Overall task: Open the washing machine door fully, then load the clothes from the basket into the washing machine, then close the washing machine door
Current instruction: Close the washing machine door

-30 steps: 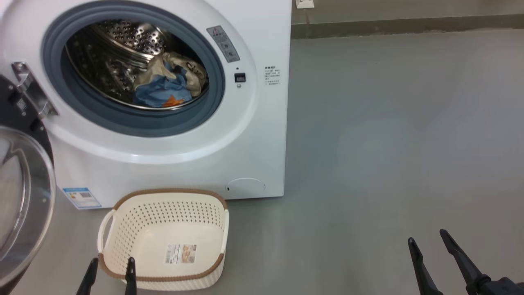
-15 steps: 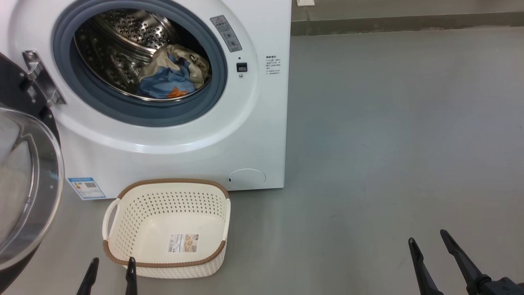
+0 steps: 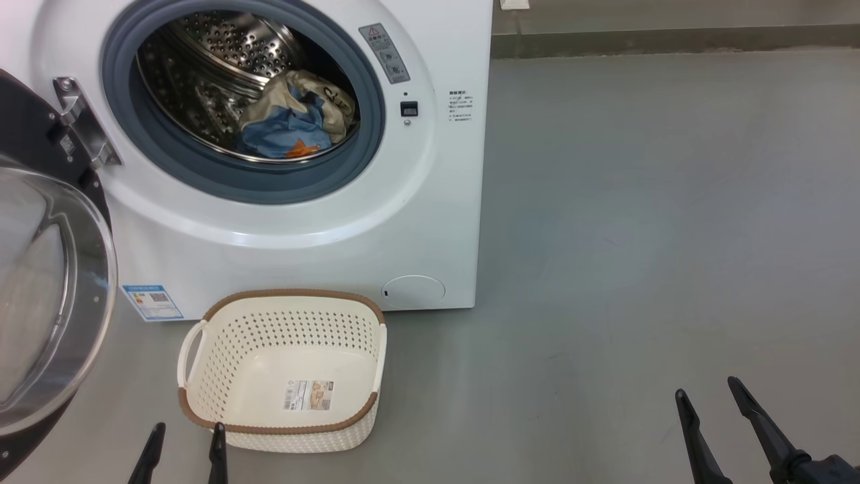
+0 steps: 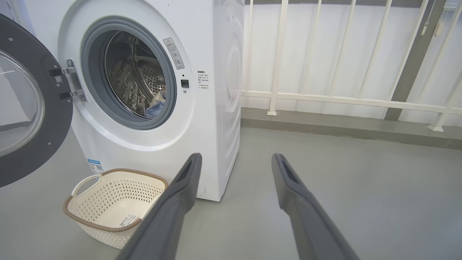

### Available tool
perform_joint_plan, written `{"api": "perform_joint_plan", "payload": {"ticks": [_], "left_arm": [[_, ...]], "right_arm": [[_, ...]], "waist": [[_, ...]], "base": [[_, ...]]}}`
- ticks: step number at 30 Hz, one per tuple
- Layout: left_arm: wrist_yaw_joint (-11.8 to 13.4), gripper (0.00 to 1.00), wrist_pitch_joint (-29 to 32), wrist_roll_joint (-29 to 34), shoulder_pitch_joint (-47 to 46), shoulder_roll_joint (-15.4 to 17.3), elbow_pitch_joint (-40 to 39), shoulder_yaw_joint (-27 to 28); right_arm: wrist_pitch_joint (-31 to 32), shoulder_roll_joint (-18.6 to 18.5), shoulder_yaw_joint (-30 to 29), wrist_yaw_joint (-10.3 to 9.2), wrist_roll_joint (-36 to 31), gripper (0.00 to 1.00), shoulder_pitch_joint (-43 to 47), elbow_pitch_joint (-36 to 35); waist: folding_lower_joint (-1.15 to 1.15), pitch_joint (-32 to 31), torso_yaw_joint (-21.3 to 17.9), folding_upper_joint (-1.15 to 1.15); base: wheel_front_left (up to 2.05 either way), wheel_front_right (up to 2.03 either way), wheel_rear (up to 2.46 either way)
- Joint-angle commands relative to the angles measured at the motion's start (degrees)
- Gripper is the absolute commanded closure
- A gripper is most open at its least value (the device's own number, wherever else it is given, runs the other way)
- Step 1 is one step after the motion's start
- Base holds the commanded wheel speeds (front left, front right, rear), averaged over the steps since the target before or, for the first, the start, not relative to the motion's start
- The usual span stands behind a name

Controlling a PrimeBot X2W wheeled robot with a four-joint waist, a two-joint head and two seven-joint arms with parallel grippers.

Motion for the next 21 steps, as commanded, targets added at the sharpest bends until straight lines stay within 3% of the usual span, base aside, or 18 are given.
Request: {"api": "perform_joint_plan", "payload": {"ticks": [1,9,21], "left_arm": [[0.4,0.00,-0.5,0.0,-2.4,0.7,-1.0,1.8],[0.6,0.00,-0.5,0.0,-3.0,0.6,-1.1,1.4],[0.9,0.00,-0.5,0.1,-2.6,-0.2,-3.0,1.4]], "right_arm": [[-0.3,-0.9,1.2,0.35,-1.0,0.00,-0.8,-1.3],[-0.3,-1.2,0.9,0.35,-1.0,0.00,-0.5,-1.2],[-0.3,-1.9,1.1,0.35,-0.9,0.00,-0.8,-1.3]], "waist": [[0.00,0.0,0.0,0.00],[0.00,0.3,2.7,0.00],[0.00,1.9,14.7,0.00]], "base": [[0.00,0.00,0.00],[0.00,0.00,0.00],[0.00,0.00,0.00]]}}
